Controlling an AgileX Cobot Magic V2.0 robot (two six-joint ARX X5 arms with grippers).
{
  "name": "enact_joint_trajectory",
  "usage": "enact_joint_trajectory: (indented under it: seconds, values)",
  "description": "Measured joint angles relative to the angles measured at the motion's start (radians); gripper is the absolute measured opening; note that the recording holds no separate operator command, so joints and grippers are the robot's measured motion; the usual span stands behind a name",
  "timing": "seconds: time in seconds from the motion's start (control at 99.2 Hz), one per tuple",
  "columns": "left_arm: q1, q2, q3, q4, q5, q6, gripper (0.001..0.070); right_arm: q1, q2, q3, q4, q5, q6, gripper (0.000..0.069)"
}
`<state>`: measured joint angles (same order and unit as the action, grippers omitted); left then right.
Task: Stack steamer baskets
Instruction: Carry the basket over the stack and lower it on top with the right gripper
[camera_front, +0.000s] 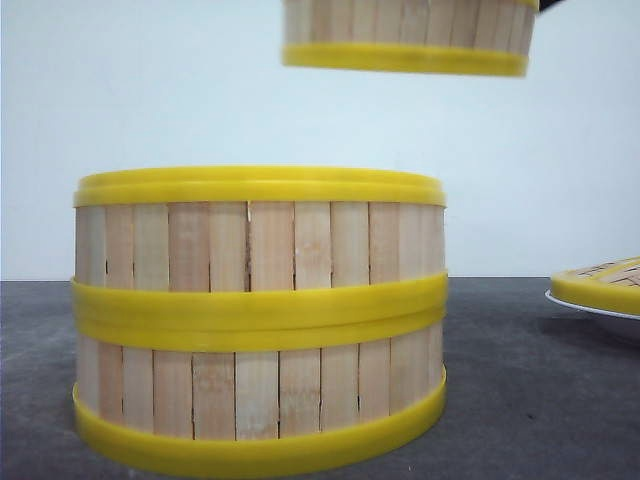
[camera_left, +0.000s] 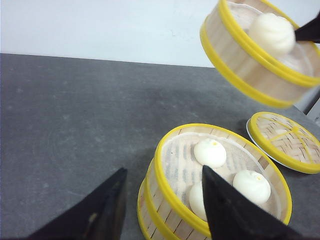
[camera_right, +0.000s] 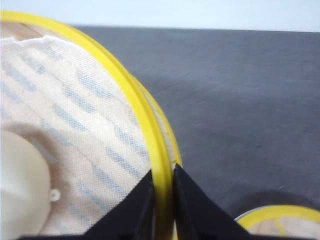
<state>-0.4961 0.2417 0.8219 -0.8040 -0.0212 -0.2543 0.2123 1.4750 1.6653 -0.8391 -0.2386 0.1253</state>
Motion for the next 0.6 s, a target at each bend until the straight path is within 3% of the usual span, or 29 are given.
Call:
enact_joint_trajectory:
  seconds: [0.292,0.605]
  values:
    - [0.0,0.0,0.0,0.0,0.0,0.002,0.0275,0.149,-0.044,-0.004,-0.15,-0.045,-0.084,0.0033]
    - [0.0,0.0,0.0,0.0,0.0,0.002,0.0275,0.319,-0.029,-0.079,-0.061,-0.034,-0.098,0.0033]
